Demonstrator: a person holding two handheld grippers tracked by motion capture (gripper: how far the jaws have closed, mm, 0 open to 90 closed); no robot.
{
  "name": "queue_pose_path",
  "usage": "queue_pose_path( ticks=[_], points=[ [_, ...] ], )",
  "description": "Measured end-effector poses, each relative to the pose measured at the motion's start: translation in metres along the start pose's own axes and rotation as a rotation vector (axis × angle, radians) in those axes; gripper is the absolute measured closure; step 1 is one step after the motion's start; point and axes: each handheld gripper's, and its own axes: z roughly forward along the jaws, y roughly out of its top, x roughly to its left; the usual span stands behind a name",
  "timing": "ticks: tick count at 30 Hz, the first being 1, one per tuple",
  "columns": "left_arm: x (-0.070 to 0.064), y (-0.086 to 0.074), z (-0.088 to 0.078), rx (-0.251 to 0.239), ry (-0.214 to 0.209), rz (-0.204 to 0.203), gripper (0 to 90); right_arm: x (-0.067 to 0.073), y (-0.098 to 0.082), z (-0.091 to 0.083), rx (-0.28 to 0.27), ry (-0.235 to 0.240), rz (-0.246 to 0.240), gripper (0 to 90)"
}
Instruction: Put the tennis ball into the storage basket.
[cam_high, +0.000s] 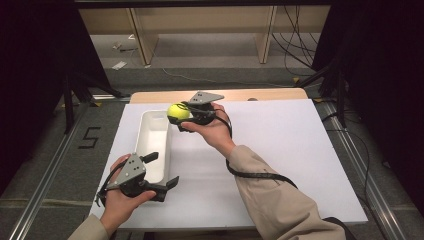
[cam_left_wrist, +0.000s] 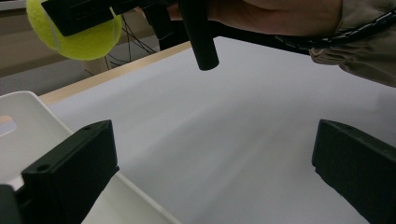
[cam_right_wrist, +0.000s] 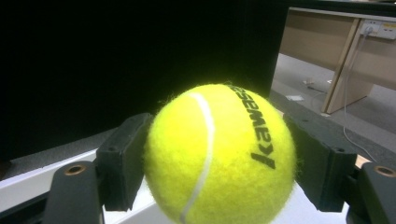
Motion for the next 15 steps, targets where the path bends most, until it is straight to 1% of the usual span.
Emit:
queue_pose_path(
  ticks=[7,15],
  points=[
    [0.0002,0.0001,-0.0005,0.000,0.001,0.000,0.0,0.0019,-0.0005,0.0033,0.002,0.006,-0.001,27.3],
    [-0.0001,0.0001,-0.0003,-0.001,0.000,0.001,0.0,0.0075,0.0008,0.0062,-0.001,0.020,0.000,27.3]
  ],
)
